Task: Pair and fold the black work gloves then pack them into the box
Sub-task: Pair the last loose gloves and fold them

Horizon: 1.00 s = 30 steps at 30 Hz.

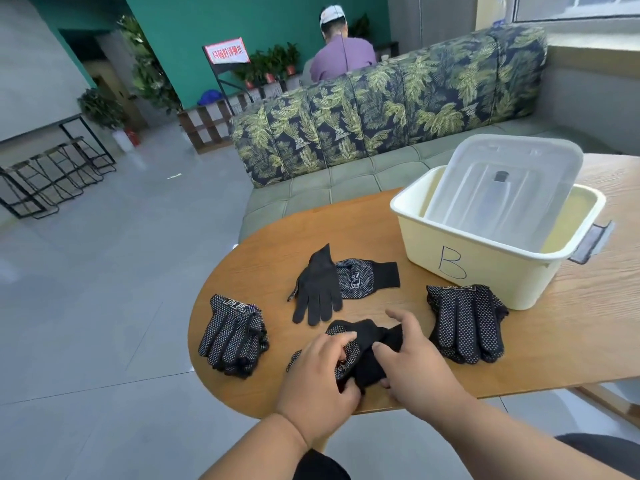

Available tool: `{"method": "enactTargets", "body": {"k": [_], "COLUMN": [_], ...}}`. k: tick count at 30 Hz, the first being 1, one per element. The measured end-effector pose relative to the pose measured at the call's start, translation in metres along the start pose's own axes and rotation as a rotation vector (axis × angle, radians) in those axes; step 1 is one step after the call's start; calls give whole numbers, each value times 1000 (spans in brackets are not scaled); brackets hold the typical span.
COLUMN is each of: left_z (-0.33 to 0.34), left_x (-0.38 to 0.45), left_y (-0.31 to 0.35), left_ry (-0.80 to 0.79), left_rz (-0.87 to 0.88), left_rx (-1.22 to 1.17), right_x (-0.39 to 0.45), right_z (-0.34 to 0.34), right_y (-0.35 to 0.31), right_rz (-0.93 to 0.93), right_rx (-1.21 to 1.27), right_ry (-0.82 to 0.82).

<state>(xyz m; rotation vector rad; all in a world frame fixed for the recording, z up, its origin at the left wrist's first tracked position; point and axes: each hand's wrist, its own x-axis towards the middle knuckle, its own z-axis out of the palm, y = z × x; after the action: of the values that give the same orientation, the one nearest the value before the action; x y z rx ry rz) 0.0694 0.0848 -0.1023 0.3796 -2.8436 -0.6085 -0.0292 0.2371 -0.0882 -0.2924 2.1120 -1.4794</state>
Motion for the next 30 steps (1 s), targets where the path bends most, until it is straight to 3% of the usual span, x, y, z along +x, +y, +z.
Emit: {"method": "enactTargets", "body": {"k": [8,14,17,22,26,30], "left_z": [-3,-3,6,7,26,41], "left_x": [7,24,28,23,16,11], "left_y": [7,26,23,11,-1,-17], "left_ry": [-21,-49,-15,209,122,-30], "left_rz": [-154,-251,-192,-25,171,210], "left_rx": [14,160,284,117,104,103], "right_x": [8,9,11,7,7,7], "right_z": [1,-5,-6,-8,-12,-13], "right_y": [7,5,4,0,-5,-4], "right_rz": [-28,-3,-3,80,168,148], "right_rx": [-169,-5,44,193,359,331], "right_ry": [17,42,41,17,26,23]}}
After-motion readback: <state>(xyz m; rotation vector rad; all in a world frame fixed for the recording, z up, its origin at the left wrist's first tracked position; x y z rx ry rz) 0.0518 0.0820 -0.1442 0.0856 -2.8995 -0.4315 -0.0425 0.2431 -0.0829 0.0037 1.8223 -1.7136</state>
